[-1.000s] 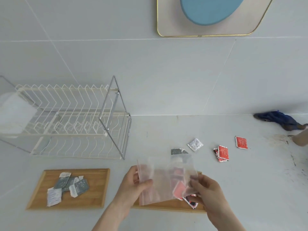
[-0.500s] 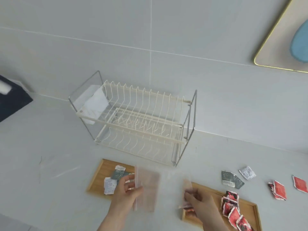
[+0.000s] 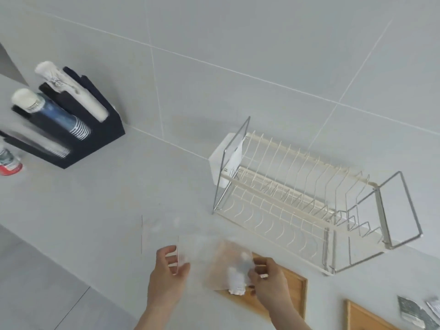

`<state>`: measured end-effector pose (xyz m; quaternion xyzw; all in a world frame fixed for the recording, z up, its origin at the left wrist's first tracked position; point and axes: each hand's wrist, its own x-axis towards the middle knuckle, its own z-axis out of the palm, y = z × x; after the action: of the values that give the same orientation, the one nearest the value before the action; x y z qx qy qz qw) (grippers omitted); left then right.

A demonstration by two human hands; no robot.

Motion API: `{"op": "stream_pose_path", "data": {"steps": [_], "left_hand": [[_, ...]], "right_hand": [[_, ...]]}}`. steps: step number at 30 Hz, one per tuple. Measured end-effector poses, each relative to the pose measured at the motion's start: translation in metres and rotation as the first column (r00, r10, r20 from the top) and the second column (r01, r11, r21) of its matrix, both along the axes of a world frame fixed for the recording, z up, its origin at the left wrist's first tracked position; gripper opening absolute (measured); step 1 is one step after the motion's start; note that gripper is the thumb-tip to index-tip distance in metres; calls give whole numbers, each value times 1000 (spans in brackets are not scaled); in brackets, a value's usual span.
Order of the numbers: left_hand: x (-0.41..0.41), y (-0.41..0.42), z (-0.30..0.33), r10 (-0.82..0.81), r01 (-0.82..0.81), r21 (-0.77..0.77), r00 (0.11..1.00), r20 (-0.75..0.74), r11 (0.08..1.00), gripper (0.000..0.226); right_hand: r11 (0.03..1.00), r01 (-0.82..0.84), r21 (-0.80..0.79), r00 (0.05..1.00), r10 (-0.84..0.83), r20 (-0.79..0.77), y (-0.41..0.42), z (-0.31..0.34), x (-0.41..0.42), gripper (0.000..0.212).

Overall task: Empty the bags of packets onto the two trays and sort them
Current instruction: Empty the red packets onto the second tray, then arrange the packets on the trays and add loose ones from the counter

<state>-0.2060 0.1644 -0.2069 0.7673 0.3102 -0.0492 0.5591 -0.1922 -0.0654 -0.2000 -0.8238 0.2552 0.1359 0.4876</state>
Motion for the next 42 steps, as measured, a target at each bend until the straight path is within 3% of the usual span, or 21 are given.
{"op": "stream_pose_path", "data": {"steps": [5, 13, 15, 18, 21, 24, 28, 38, 42], "left_hand": [[12, 50, -2, 37, -38, 84, 999, 8, 996, 45], [51, 92, 3, 15, -25, 151, 998, 63, 988, 69], [58, 95, 2, -32, 20, 245, 999, 43, 969, 81], [60, 91, 1, -77, 66, 423, 997, 7, 904, 87], [59, 76, -3, -226, 171, 560, 974, 30, 811, 80], [62, 54, -9, -421, 320, 650, 907, 0, 690, 73], [69, 13, -8, -632, 489, 694, 772, -63, 528, 74], [68, -136, -2, -897, 736, 623, 425, -123, 263, 64], [52, -204, 2, -948, 796, 585, 288, -133, 159, 59]], "right_hand": [[996, -92, -14, 996, 92, 6, 58, -5, 26, 18], [977, -209, 41, 978, 208, 29, 110, 6, 70, 64], [969, -243, 37, 970, 242, 22, 112, 9, 74, 74], [929, -342, -138, 938, 348, 17, 101, 4, 70, 78], [805, -427, -412, 889, 458, -26, 81, -6, 53, 77], [689, -426, -586, 872, 485, -64, 52, -17, 33, 74], [644, -407, -648, 888, 445, -116, 6, -20, 11, 75], [723, -175, -668, 984, 101, -148, -124, -16, -61, 63], [742, -16, -670, 996, -46, -74, -185, -25, -93, 52]]}}
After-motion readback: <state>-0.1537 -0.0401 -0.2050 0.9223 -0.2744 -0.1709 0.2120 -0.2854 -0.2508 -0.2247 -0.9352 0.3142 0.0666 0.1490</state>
